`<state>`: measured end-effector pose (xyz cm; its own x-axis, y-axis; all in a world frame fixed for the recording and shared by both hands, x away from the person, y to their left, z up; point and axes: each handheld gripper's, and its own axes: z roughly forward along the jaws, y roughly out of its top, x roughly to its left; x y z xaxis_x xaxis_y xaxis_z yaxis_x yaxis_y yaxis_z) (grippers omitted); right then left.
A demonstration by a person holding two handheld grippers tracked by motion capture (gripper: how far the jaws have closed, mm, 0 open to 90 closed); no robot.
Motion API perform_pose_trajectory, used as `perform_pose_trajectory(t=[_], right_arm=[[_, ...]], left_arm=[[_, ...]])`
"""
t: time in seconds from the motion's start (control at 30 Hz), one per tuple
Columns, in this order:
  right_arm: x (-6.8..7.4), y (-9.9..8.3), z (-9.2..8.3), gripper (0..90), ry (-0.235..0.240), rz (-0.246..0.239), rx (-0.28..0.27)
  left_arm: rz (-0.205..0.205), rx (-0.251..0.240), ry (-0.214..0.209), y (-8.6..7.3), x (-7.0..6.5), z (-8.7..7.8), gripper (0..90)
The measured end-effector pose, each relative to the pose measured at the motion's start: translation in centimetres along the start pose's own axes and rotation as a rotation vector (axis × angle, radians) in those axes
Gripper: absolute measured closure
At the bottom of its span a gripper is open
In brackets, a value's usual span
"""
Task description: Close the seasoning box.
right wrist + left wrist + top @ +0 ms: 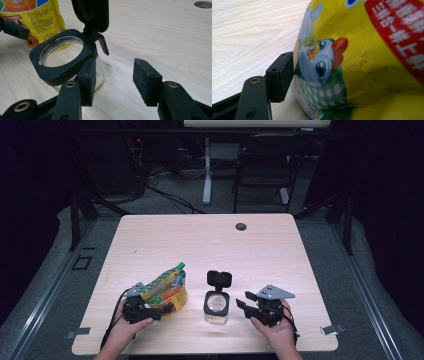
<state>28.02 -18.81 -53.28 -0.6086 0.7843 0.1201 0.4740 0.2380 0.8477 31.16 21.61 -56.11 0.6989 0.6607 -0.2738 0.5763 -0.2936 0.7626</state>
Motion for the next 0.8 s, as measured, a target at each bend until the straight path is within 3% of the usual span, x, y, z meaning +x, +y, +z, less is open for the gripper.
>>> perform_pose_trajectory(t=[0.8], right_arm=[[0.0,0.0,0.0,53.4,0.002,-0.004,0.002]], left_arm=[[0.021,0.039,0.013,-0.9,0.2,1.3,31.8]])
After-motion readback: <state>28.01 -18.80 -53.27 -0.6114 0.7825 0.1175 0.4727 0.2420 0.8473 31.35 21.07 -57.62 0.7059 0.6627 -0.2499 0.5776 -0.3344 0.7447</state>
